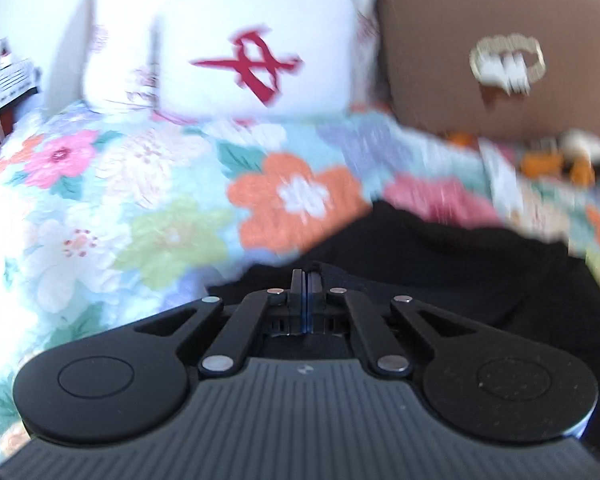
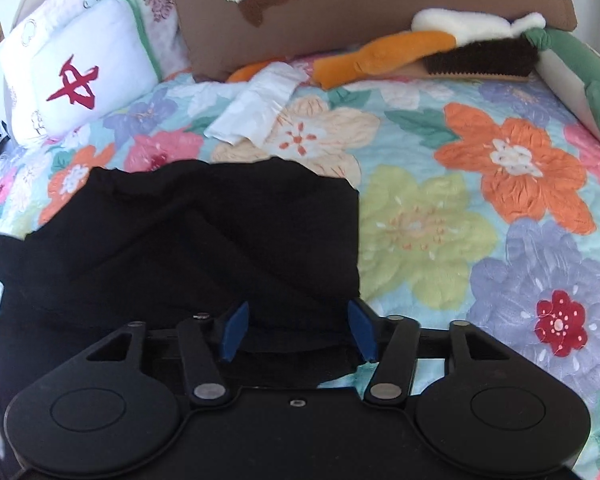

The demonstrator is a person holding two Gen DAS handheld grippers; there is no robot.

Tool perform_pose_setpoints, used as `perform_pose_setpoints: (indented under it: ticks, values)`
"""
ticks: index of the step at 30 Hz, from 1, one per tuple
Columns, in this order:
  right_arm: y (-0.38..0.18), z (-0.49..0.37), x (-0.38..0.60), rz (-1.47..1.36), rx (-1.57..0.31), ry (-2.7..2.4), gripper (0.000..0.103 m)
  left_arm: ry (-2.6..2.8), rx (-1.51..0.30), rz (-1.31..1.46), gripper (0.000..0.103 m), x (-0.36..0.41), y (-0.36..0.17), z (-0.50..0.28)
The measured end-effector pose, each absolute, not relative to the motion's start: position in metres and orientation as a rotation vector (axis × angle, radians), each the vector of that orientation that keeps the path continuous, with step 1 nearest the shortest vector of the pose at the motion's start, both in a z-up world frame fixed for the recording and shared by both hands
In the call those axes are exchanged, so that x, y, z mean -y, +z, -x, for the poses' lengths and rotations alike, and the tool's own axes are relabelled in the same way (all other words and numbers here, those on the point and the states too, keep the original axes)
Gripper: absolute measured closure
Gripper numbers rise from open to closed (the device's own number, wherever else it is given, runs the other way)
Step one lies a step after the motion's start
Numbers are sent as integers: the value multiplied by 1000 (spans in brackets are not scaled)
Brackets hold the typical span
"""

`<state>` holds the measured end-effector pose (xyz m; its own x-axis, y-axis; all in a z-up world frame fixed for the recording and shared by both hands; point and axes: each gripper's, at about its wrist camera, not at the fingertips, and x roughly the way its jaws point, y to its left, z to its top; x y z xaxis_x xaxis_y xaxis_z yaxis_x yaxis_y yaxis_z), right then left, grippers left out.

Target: Fold clothes

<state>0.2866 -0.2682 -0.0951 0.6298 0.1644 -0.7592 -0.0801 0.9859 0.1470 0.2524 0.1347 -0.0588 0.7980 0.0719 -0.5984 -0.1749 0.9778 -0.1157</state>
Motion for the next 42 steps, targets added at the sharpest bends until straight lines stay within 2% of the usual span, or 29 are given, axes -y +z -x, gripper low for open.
perform_pose_setpoints:
  ticks: [1,9,11,15,16,17,19,22,26,31,33,35,38,42]
  values:
    - [-99,-287,270,-103,-881,128,100,161,-644,181,103,-141,-61,-252]
    - [-105,-283,271,-102,-919,122,100,263,-840,267,103,-170,-104,-264]
    - [-102,-277,266,-82,-918,123,97,279,-856,257,100,-166,-102,-261]
    - [-73,-248,274,-228,-889,158,88,218,-860,326,61,-164,-86,-239]
    - [-63,-239,275,-253,-876,175,83,193,-856,351,56,-163,-80,-230]
    - [-52,-228,275,-268,-857,194,75,168,-857,352,55,-161,-73,-221]
    - [-28,-204,275,-264,-817,231,64,135,-862,308,50,-153,-60,-202]
    - [6,-166,276,-244,-774,295,60,122,-889,234,43,-143,-45,-173]
    - [42,-122,281,-201,-814,375,49,100,-971,211,38,-137,-28,-136]
    - [63,-80,291,-230,-942,454,47,29,-1040,218,37,-143,-11,-95]
    - [64,-68,294,-256,-1005,482,42,10,-1071,228,35,-143,-10,-82]
    - [54,-62,293,-272,-1073,498,35,-14,-1135,258,33,-141,-22,-75]
    - [24,-65,282,-261,-1151,496,35,-37,-1233,269,33,-130,-50,-72]
    - [-28,-86,261,-279,-1248,467,35,-51,-1268,208,33,-106,-73,-77]
